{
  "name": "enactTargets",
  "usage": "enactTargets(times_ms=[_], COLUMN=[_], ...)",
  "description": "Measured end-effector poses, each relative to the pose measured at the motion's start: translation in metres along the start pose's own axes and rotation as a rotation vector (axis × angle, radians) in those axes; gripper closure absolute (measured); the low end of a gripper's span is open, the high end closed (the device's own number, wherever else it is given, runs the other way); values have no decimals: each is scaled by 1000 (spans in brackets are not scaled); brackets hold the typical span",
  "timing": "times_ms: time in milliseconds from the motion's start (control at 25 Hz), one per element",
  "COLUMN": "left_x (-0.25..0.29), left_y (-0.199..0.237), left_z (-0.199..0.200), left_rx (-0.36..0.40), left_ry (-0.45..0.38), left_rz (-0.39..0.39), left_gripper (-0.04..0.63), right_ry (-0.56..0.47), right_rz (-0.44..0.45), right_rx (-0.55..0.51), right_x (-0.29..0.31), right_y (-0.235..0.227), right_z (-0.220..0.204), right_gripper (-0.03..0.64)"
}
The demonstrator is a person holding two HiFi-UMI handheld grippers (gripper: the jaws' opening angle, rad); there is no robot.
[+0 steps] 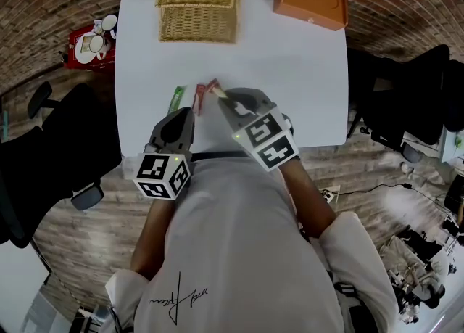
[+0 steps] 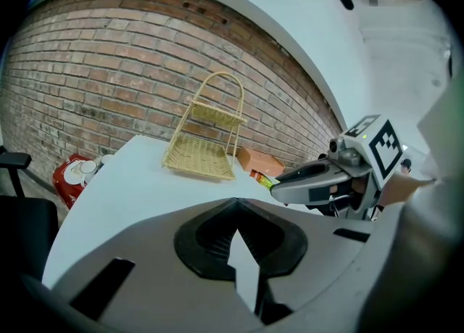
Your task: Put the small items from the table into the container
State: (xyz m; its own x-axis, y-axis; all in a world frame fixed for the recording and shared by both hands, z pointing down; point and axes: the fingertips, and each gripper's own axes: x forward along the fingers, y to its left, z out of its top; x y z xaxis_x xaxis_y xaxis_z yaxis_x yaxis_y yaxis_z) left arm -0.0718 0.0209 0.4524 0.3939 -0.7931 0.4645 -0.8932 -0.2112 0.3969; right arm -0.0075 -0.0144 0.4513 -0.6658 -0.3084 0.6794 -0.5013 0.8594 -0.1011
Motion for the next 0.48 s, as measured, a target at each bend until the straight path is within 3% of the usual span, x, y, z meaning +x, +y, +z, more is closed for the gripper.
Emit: enactTargets(times_ms=[480], left_x=[3], left_y=[-1], left_z=[0], left_rx=[0], left_ry=[7], left_rz=[-18], left_gripper=[584], right_ry=[-45], right_rz=[7], right_rx=[-18], right_x=[-9], right_y=[-5], right_z=[34], right_gripper=[554])
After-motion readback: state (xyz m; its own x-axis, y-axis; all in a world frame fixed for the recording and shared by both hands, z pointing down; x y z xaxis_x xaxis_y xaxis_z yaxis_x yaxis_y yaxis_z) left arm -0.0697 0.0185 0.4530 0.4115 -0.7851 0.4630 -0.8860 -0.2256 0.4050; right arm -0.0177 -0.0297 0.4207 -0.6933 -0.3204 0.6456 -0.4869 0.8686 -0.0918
